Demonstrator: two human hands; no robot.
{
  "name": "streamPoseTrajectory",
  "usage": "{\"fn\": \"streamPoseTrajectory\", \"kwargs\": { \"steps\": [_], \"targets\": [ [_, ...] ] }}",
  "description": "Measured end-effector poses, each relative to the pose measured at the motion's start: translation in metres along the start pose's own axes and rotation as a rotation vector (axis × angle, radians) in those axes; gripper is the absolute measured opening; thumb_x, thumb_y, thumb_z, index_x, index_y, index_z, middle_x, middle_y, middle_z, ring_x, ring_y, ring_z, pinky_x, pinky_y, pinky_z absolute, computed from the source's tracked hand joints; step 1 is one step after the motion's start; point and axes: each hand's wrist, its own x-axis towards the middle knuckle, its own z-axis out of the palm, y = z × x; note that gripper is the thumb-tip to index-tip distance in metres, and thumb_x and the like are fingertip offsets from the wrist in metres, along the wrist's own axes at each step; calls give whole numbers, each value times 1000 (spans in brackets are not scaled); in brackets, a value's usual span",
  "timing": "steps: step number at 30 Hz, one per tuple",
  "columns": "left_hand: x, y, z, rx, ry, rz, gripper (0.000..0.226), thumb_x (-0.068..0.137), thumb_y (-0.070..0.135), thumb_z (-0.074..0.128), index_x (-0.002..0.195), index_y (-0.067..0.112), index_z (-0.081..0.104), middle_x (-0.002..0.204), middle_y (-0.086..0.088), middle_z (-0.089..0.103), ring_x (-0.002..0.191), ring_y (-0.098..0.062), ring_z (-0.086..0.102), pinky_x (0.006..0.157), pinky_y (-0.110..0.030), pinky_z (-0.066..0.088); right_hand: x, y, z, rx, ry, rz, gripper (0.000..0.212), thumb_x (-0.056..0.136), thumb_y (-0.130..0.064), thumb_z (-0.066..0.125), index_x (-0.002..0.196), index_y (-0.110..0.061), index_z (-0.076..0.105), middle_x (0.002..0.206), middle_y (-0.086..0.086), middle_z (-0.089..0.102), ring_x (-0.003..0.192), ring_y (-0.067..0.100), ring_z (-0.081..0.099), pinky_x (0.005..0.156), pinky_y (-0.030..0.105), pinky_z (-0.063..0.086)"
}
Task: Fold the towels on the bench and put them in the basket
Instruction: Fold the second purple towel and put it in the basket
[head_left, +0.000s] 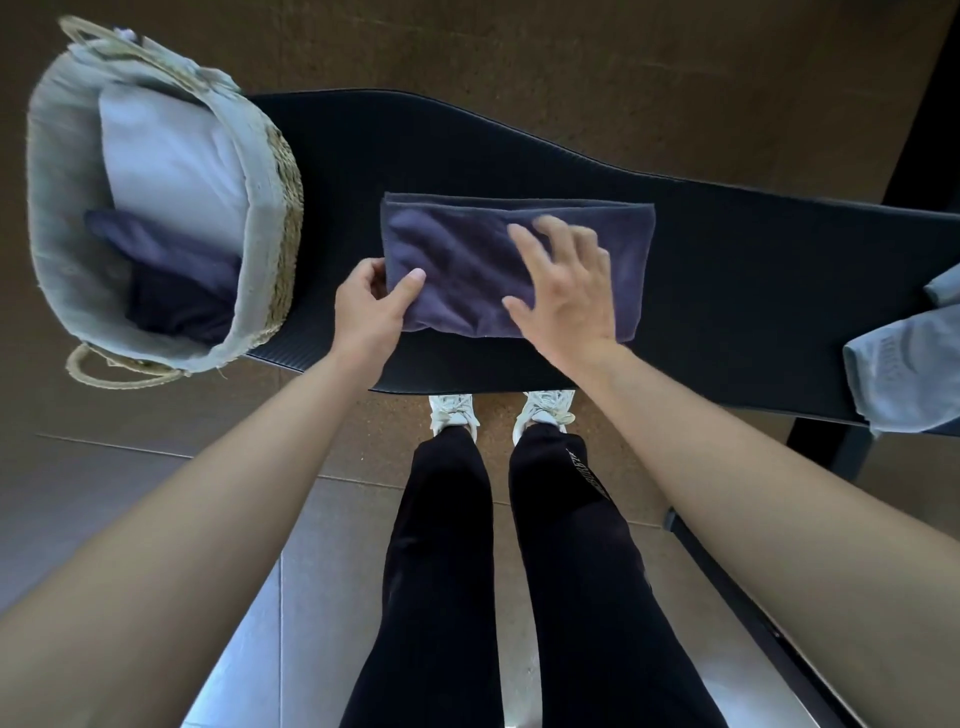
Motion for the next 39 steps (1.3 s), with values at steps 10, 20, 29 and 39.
{"fn": "streamPoseTrajectory", "kwargs": {
  "steps": [10,20,29,39],
  "targets": [
    [-19,3,-2,16,-34,77,29,96,27,73,120,14,63,111,-2,74,102,-16,73,90,-42,63,38,12,0,-120,-379,-35,136,64,-72,80,162,-35,-7,171,1,-16,157,38,-5,121,59,18],
    [-48,35,16,31,-109,201,42,96,25,74,132,17,55,122,4,69,108,-10,70,91,-41,62,24,10,-9,-79,-404,-73,158,54,-61,92,162,-22,-16,168,15,-22,156,39,-16,125,59,7],
    [-83,57,98,128,-206,378,45,93,20,74,132,25,53,92,2,67,82,-21,66,79,-43,60,-30,39,-50,1415,-48,715,35,100,-33,63,118,-4,70,104,17,75,91,26,72,80,38,61],
    [-69,43,128,339,35,276,32,87,17,69,118,22,66,113,5,63,98,-11,63,92,-37,55,-25,83,-33,916,-2,550,22,92,-8,66,113,-15,71,100,-4,74,94,13,70,90,39,59]
  ]
}}
